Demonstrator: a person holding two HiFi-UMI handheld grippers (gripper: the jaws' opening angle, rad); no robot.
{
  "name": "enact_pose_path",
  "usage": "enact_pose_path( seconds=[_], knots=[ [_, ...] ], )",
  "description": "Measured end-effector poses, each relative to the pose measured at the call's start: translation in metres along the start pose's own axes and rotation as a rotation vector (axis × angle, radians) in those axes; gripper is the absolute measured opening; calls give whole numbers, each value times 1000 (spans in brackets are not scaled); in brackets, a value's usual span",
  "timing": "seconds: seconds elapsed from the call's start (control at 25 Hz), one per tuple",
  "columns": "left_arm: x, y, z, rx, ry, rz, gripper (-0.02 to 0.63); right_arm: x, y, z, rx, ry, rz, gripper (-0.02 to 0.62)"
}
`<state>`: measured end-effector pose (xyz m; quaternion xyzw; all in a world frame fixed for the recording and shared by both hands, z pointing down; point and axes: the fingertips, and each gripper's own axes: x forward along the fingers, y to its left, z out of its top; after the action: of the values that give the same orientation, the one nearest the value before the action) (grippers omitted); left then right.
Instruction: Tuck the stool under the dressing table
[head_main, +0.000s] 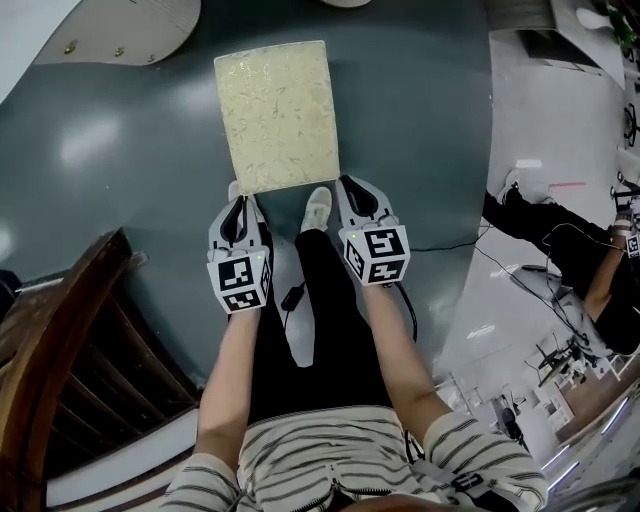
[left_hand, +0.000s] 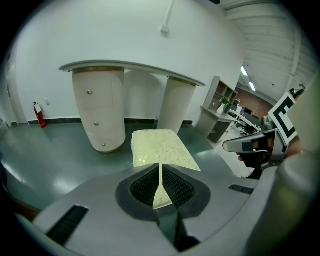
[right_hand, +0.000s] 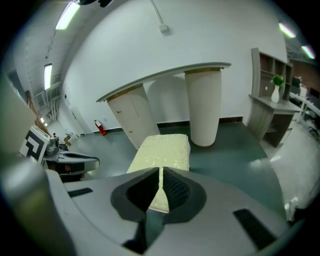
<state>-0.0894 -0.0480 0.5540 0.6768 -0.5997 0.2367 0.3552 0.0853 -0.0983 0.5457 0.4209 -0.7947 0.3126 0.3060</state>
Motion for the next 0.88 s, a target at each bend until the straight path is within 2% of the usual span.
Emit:
enact_pose_path(
  seconds=[0.16,0.24,0.36,0.52,0.88],
  knots=[
    [16,9,-19,-11,32,4,8,18,-9,-24,22,39,-9,20],
    [24,12,-33,-12,57,0,11,29,-14,-38,34,63,-10,70],
    [36,14,-56,-24,104,-20,60,41,-25,-56,38,94,-20,77],
    [44,17,-81,-27,150,-26,77,50,-34,-79,47,143,-31,104],
    [70,31,-123,-36,248,-14,78,72,-47,-130,108,244,-49,104]
  ],
)
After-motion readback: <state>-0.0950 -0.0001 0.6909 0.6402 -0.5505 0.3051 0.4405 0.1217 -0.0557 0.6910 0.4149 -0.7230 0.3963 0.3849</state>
